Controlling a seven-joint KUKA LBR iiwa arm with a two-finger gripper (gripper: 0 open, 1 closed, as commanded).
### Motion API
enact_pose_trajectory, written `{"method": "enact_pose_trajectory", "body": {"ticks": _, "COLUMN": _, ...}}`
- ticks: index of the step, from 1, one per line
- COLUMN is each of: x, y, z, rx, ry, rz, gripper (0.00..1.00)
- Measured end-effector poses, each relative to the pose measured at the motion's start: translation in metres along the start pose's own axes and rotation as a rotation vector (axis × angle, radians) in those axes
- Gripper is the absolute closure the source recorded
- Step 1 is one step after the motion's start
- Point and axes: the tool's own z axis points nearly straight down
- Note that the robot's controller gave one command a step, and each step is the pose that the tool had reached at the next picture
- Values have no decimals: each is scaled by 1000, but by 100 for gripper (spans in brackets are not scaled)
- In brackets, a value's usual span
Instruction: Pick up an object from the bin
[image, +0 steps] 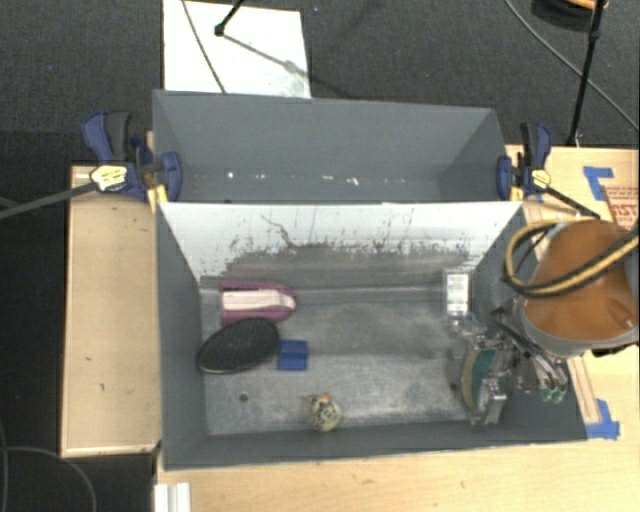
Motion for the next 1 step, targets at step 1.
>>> {"method": "enact_pose_trajectory", "body": {"ticks": 1, "x": -10, "y": -42, "z": -4, "rx": 0, "ry": -10, "rz": -83, "gripper": 0}}
